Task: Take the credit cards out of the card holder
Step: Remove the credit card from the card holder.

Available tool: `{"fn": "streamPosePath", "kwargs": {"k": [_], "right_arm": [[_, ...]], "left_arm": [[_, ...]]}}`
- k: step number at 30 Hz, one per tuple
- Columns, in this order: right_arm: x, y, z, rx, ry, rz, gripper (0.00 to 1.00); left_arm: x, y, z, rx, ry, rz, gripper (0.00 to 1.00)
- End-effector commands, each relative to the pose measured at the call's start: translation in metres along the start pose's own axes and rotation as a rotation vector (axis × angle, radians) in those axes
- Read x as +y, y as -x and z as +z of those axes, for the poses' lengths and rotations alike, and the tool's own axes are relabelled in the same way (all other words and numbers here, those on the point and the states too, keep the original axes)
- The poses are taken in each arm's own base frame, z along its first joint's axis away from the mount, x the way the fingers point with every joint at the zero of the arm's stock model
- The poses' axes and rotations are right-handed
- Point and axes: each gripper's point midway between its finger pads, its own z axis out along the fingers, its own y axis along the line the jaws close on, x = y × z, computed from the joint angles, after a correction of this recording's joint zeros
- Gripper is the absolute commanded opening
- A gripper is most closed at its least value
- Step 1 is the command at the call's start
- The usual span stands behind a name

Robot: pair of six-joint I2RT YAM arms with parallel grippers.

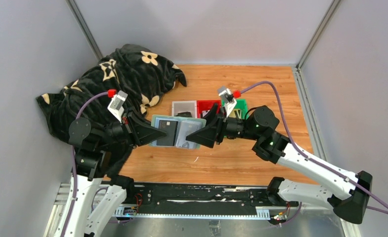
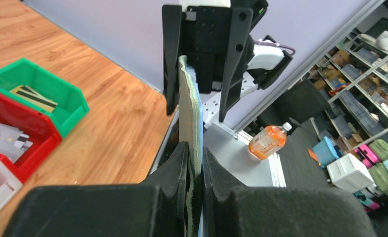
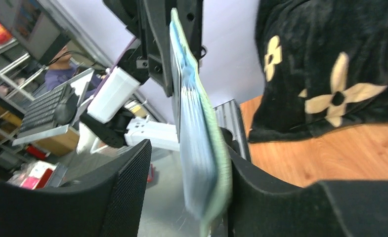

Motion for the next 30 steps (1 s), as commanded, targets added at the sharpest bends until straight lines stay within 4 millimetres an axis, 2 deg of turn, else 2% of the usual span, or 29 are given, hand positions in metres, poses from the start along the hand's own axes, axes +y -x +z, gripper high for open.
{"fn": "streamPosePath", "kwargs": {"k": [1,4,6,8,12,16,21,25,30], "right_arm": [[-0.013,0.038,-0.021,-0.065,-0.134,-0.057,0.62],[-0.029,0.067,-0.043,-0.139,-0.26,-0.057,0.67],[-0.025,0.082,-0.052,-0.187,-0.288,-0.065,0.68],[-0.018,0.085,-0.051,-0.194,-0.261,-0.051,0.67],[-0.002,0.069,-0.032,-0.099,-0.119,0.036,0.67],[0.005,0.04,-0.009,-0.001,-0.034,0.061,0.67],[0.001,0.012,0.012,0.083,0.019,0.096,0.65],[0.0,0.003,0.02,0.105,0.07,0.118,0.63],[-0.011,-0.009,0.026,0.13,0.059,0.149,0.62]], "left_arm": [[0.012,0.001,-0.001,0.01,0.082,0.028,0.0],[0.02,-0.001,-0.002,0.009,0.125,0.034,0.0],[0.027,-0.002,-0.003,0.006,0.158,0.032,0.0],[0.034,-0.002,-0.005,0.001,0.194,0.032,0.0],[0.05,-0.003,-0.008,-0.011,0.274,0.024,0.0],[0.057,-0.003,-0.007,-0.023,0.297,0.0,0.0],[0.056,-0.002,-0.007,-0.024,0.292,-0.011,0.0],[0.054,-0.002,-0.007,-0.024,0.288,-0.008,0.0],[0.05,0.0,-0.005,-0.029,0.27,-0.014,0.0]]}}
